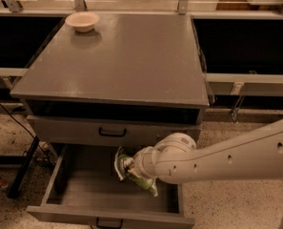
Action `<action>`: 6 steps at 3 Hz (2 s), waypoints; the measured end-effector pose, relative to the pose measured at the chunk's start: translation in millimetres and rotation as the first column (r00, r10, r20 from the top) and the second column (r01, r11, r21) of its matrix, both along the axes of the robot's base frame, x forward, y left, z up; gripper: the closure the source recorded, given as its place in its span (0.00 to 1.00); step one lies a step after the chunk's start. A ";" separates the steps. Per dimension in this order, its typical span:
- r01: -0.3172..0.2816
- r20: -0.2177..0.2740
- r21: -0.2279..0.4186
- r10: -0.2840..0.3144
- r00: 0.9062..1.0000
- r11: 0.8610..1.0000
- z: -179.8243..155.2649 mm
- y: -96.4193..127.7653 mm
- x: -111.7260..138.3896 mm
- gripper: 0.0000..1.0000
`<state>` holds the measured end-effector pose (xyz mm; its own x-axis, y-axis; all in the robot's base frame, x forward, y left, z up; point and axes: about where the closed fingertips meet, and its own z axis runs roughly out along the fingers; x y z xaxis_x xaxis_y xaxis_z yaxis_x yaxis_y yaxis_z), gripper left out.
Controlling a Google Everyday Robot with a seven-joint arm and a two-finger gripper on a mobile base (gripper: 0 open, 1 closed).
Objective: Place green jalapeno chip bag into middle drawer
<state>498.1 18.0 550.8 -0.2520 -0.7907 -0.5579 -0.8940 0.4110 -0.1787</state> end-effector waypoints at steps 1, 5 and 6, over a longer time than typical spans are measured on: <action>0.000 -0.011 0.003 0.000 1.000 1.000 -6.3 0.3 -1.8 1.00; 0.001 -0.106 0.000 -0.001 0.994 1.000 -54.0 1.1 -17.4 1.00; 0.013 -0.137 0.000 -0.013 0.990 1.000 -75.6 4.9 -8.1 1.00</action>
Offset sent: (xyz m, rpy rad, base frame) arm -0.0156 0.0064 -0.0426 0.0243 0.0591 -0.0057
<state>490.0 22.9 475.2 -0.3364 -0.7865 -0.5180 -0.9046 0.4228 -0.0546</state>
